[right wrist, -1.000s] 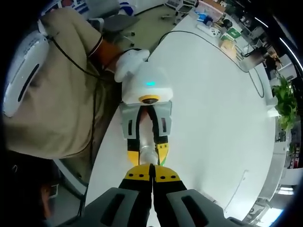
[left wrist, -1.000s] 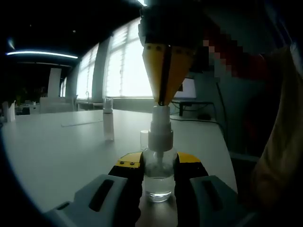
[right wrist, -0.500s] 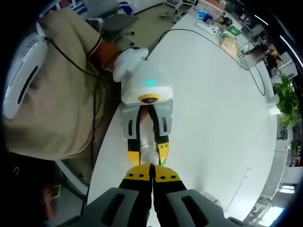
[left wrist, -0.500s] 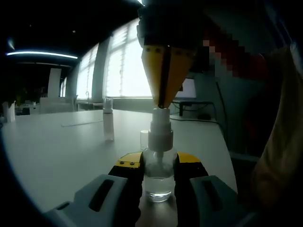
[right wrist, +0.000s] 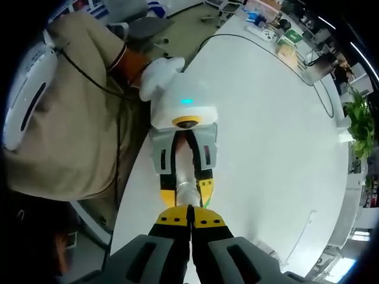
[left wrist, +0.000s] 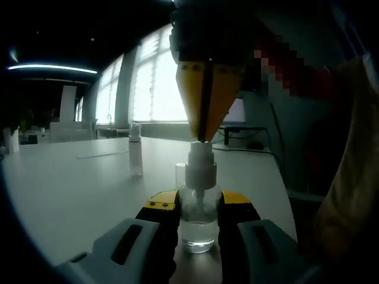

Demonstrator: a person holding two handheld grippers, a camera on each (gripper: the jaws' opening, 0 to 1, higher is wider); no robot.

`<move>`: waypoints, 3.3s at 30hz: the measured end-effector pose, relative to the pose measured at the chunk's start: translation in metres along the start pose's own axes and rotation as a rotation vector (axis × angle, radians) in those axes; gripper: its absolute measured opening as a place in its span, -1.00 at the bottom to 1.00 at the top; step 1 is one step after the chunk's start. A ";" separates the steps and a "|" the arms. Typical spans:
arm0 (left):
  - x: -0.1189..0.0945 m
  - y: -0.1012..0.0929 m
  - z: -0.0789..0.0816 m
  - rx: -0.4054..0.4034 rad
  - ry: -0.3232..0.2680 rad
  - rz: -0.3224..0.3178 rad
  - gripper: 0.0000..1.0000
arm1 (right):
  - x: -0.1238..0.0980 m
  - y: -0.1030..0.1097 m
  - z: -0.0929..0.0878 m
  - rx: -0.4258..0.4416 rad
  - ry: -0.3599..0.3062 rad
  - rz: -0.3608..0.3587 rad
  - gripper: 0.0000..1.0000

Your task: Clamp pump bottle remove cover press pump head put on cover

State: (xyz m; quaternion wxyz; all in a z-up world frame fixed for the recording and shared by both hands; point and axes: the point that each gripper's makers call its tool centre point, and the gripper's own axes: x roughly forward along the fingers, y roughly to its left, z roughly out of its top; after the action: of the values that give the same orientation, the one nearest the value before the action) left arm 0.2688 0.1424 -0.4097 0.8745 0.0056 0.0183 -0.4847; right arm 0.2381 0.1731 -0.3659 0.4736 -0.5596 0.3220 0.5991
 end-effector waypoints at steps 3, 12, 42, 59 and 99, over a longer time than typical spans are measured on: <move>0.000 -0.001 0.000 0.001 0.000 0.000 -0.68 | 0.000 0.000 0.000 0.001 -0.004 -0.001 -1.00; 0.001 -0.001 0.000 0.000 0.000 -0.001 -0.68 | -0.004 0.000 0.000 -0.001 -0.010 -0.008 -1.00; 0.001 -0.002 0.000 0.002 -0.001 -0.002 -0.68 | -0.007 -0.003 0.001 -0.028 -0.029 -0.032 -1.00; 0.001 -0.002 0.000 0.004 0.000 -0.002 -0.68 | -0.001 -0.001 0.000 -0.003 -0.003 -0.008 -1.00; 0.001 -0.001 0.000 0.002 0.000 -0.004 -0.68 | -0.007 -0.002 0.000 -0.005 -0.038 -0.027 -1.00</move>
State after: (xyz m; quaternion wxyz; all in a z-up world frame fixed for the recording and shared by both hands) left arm 0.2690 0.1410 -0.4100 0.8736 0.0065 0.0176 -0.4863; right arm 0.2396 0.1728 -0.3585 0.4861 -0.5536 0.3041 0.6040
